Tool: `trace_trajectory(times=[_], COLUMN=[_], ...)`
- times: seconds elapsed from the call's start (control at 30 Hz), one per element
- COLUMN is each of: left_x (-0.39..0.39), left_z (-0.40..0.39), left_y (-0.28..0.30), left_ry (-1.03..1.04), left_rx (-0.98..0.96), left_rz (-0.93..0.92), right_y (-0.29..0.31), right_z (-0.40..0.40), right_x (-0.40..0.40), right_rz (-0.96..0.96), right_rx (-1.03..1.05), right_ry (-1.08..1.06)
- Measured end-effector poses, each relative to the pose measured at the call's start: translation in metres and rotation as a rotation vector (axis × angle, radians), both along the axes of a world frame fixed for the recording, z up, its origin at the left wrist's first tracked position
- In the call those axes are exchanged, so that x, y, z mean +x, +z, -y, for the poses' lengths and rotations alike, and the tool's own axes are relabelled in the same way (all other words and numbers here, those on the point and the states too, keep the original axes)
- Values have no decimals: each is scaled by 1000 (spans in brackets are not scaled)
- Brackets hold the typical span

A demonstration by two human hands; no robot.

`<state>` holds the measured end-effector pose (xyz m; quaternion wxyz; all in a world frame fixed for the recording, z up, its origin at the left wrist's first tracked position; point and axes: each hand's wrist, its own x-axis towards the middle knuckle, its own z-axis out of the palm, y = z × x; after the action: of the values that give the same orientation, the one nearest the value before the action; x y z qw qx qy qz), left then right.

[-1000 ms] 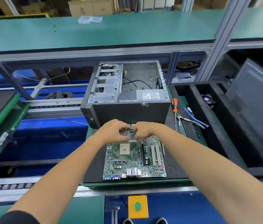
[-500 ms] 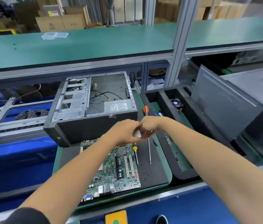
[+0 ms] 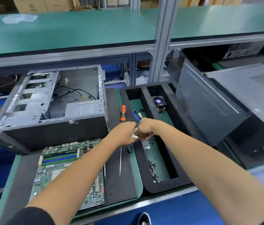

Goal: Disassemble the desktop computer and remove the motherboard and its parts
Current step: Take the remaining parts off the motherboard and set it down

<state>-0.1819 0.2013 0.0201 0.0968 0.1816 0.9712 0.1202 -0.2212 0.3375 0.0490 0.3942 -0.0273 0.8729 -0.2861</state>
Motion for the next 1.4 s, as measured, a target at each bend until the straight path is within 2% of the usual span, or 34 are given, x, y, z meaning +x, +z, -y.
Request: trace_trajectory(times=[0.23,0.4,0.57,0.83,1.07,1.2,1.4], left_x=[-10,-16,-21,-29,-21,-7,42], left_z=[-3,-4,-7,-7,2,30,87], left_y=[-33,-42,-50,-55,-27,5,29], left_ry=[39,7,16,-19,50,5,59], left_rx=[-52,-8,11,-81,79,40,81], left_rz=[-17,-64,-20,41,125,173,207], right_y=[-27,-38,-48,-44,-18,3,24], right_z=[6,10,11,21,35,58,116], right_x=[-9,-14,-19,-23,-28,-19,16], right_rz=[-16,-52,-109,-275,-53,79,102], right_rx=[107,168,239,414,421,385,395], right_ry=[19,75,129,222,378,446,616])
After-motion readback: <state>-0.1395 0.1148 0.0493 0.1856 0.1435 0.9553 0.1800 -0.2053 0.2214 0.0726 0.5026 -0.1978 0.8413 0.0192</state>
